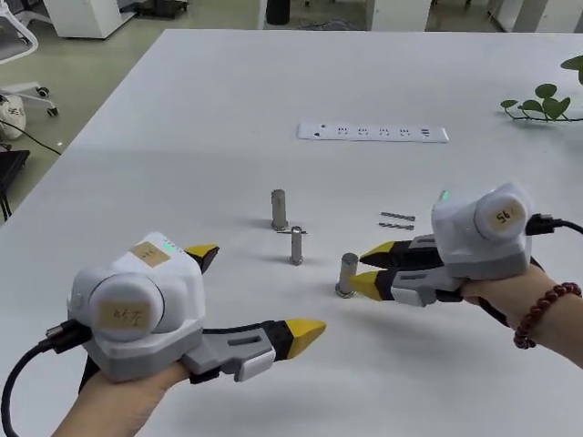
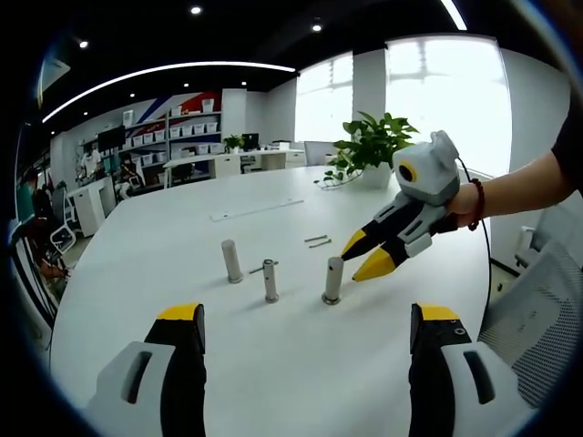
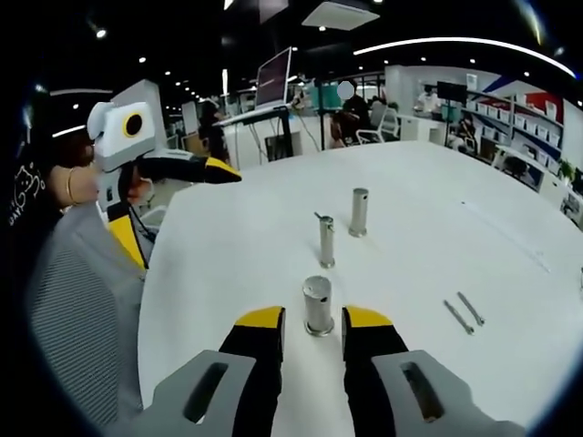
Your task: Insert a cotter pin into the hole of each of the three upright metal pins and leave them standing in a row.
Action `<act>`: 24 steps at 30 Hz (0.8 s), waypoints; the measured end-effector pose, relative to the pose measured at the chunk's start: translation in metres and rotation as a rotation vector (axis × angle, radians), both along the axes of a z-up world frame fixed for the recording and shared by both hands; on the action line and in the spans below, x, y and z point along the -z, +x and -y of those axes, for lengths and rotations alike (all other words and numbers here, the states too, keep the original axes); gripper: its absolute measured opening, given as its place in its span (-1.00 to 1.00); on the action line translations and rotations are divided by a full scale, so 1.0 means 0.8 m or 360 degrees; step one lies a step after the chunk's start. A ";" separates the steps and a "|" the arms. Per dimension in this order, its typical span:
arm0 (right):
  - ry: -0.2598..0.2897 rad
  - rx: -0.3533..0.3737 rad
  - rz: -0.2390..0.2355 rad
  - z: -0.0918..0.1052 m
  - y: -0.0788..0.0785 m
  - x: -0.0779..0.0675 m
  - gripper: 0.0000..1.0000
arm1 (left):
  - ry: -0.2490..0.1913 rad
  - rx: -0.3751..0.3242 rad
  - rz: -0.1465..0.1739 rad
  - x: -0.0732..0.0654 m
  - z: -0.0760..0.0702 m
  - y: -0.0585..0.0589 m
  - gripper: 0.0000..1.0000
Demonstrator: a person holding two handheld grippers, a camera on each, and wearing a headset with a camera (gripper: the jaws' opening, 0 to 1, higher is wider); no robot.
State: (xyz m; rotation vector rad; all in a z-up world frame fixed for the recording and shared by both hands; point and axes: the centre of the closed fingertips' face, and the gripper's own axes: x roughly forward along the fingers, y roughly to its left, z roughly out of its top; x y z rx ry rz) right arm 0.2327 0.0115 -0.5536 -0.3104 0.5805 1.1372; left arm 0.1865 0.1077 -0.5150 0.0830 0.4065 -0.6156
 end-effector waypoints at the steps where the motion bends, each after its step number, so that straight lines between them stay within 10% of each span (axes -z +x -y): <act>1: -0.0008 -0.0002 -0.0004 0.003 0.000 -0.001 -0.58 | 0.0001 0.0001 0.0000 0.000 0.000 0.000 0.85; 24: -0.0301 0.0134 -0.0024 0.076 0.087 -0.002 -0.64 | 0.0008 0.0022 0.0008 0.003 0.006 0.003 0.93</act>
